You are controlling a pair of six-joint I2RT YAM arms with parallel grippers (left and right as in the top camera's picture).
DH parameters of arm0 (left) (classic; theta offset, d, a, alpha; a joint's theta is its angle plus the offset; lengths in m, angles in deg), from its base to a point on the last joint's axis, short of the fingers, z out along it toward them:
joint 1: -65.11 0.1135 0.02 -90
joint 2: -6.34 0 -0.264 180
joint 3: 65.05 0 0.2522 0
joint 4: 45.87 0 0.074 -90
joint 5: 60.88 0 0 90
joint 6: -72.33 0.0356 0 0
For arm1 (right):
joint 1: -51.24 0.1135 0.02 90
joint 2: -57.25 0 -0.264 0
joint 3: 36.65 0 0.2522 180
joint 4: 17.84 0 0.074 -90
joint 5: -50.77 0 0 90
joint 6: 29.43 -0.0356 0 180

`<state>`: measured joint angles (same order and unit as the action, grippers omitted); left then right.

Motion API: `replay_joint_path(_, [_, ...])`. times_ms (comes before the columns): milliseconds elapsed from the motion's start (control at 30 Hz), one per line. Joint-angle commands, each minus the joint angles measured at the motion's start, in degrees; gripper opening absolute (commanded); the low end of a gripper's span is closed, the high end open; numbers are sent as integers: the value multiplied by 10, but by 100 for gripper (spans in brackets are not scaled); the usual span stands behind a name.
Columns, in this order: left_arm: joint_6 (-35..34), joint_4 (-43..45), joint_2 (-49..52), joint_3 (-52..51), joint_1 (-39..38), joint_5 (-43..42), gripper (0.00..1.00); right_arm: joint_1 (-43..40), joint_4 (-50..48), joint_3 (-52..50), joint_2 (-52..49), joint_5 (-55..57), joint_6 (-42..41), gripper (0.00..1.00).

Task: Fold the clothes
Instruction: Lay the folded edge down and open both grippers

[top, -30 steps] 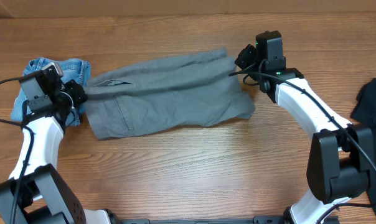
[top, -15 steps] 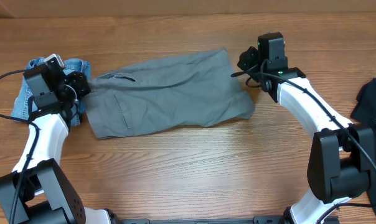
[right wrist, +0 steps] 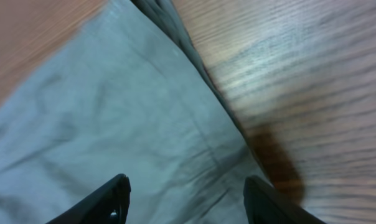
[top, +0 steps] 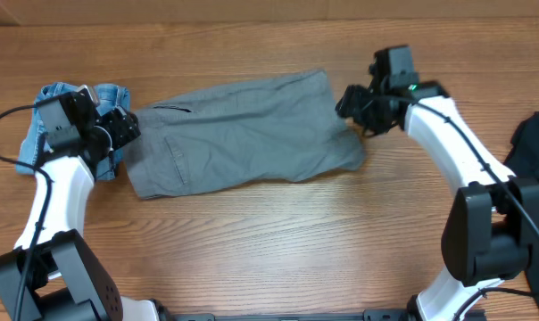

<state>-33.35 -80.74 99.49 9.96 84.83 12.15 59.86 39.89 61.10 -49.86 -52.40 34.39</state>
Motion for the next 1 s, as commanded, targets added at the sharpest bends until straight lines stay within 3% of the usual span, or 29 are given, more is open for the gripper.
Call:
replay_joint_path(0, [24, -73, -18, 71, -3, -6, 69, -12, 27, 79, 3, -26, 51, 63])
replay_joint_path(133, [37, -191, -18, 126, -7, -25, 64, -15, 18, 100, 3, -23, 57, 65])
replay_joint_path(367, [81, -253, -18, 144, -50, -72, 61, -15, -75, 100, -80, -26, 93, 65])
replay_joint_path(400, [83, -257, -18, 144, -58, -69, 61, -15, -82, 100, -96, -35, 93, 63])
replay_joint_path(500, [87, -269, -18, 144, -77, -68, 61, -15, -82, 100, -139, -89, 103, 40])
replay_joint_path(567, [91, -276, -18, 144, -86, -65, 60, -15, -63, 100, -158, -96, 104, 36])
replay_joint_path(667, [91, -281, -18, 144, -91, -64, 60, -15, -26, 99, -183, -95, 103, 20])
replay_joint_path(867, [91, -280, -18, 144, -90, -64, 59, -15, 10, 97, -240, -88, 103, 10])
replay_joint_path(967, [91, -285, -18, 144, -90, -64, 60, -17, 37, 97, -261, 26, 39, 4])
